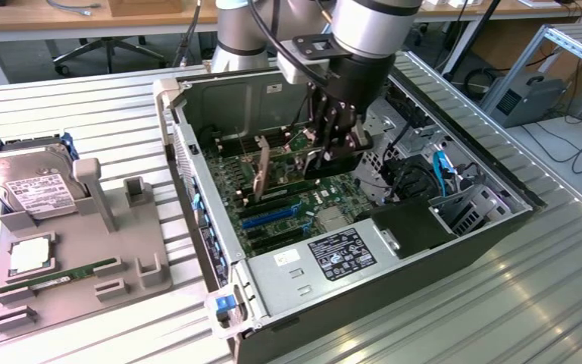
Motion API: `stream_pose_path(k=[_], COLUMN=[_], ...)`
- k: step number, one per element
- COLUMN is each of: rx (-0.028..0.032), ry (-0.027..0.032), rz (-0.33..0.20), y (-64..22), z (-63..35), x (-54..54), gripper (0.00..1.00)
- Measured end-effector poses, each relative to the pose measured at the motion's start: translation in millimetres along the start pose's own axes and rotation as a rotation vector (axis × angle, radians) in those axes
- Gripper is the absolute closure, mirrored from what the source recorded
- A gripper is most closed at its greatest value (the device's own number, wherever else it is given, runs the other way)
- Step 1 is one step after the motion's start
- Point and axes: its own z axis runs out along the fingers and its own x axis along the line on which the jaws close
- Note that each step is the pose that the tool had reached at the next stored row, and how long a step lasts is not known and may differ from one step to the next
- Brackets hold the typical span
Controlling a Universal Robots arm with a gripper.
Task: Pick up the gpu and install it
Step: 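Insert the gpu into the slot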
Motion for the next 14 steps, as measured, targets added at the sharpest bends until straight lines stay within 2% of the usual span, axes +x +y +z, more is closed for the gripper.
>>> stream_pose_path(k=[14], rx=[0.0], ry=[0.0], rz=[0.0], y=[4.1], z=[2.3], x=[0.6], gripper=[0.73])
